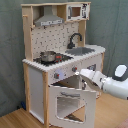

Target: Play with the kitchen

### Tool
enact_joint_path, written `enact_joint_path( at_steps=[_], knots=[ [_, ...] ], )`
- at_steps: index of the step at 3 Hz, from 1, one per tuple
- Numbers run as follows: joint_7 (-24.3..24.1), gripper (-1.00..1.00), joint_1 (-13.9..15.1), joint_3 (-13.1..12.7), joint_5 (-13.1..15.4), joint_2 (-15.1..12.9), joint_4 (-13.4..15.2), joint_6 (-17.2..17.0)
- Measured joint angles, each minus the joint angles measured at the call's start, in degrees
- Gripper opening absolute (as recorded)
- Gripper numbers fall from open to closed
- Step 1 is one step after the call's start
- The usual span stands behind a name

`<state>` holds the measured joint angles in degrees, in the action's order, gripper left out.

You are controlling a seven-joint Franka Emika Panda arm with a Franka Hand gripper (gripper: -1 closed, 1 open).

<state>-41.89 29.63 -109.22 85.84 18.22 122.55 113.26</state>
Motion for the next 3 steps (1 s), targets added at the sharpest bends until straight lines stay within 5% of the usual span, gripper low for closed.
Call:
enact_joint_path(
  at_steps=[3],
  knots=[
    [-8.57,1.0,7.34,-4.98,-8.61,10.49,-5.91,4.4]
  ],
)
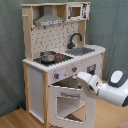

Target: Play with the kitchen

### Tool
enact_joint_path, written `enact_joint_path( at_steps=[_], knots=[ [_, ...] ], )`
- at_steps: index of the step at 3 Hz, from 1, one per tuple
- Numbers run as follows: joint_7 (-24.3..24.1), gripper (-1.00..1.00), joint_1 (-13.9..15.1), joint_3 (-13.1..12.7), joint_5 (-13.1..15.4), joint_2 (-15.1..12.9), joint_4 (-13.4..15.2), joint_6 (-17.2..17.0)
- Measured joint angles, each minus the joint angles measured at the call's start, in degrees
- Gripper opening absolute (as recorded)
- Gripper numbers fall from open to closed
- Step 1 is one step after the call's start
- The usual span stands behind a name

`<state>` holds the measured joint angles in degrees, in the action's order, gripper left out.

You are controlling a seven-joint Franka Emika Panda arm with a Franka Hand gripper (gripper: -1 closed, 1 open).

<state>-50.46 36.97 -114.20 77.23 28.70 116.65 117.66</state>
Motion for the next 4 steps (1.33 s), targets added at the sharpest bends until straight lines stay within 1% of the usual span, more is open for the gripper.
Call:
enact_joint_path(
  at_steps=[1,3,4],
  knots=[
    [-2.22,1.0,2.81,-2.25,-2.9,3.49,-2.46,0.72],
    [-5.43,1.0,7.97,-6.4,-8.27,9.89,-8.07,0.94],
    [-6.99,1.0,10.97,-8.48,-11.99,13.93,-12.32,0.8]
  ],
)
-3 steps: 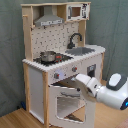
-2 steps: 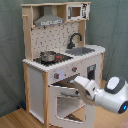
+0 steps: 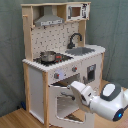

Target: Play with the kitchen

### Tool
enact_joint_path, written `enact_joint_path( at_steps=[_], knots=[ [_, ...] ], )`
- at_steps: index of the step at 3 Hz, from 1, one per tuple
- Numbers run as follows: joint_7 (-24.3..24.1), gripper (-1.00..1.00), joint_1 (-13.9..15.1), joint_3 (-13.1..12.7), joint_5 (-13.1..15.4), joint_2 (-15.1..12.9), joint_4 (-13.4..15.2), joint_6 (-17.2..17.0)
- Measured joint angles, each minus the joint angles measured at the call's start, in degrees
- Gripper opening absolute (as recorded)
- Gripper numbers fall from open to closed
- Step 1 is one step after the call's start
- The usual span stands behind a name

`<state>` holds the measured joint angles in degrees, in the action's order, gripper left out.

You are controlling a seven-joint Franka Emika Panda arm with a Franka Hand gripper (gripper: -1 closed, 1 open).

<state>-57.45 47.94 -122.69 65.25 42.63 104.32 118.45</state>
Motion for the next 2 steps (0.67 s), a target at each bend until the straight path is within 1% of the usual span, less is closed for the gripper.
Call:
enact_joint_path(
  at_steps=[1,2],
  knots=[
    [-1.13,1.0,1.98,-0.97,-3.42,3.17,-3.61,-0.13],
    [-2.67,1.0,3.06,-1.04,-6.93,5.92,-6.75,-0.16]
  ],
)
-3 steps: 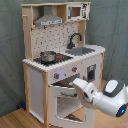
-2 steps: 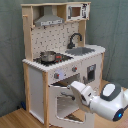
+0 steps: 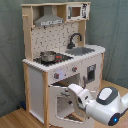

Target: Play with the kitchen

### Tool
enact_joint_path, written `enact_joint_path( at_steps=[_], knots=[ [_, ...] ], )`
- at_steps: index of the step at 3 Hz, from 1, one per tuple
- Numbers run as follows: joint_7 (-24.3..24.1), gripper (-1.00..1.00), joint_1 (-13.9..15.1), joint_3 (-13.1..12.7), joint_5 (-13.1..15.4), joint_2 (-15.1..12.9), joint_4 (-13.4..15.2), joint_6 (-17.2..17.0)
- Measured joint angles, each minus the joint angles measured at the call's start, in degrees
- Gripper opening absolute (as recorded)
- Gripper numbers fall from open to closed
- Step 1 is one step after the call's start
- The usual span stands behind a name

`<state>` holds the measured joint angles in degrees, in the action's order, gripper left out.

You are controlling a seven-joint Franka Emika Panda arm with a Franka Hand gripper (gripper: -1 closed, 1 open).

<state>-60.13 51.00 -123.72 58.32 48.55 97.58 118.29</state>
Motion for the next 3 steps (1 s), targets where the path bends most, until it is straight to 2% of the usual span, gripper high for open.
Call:
enact_joint_path(
  at_steps=[1,2,3],
  knots=[
    [-5.56,1.0,-0.05,-0.36,-1.04,1.03,-0.93,0.22],
    [-11.31,1.0,0.02,-1.17,-0.94,1.43,-0.92,1.33],
    [-16.61,1.0,0.26,-1.32,-0.95,2.77,-0.74,3.79]
  ],
)
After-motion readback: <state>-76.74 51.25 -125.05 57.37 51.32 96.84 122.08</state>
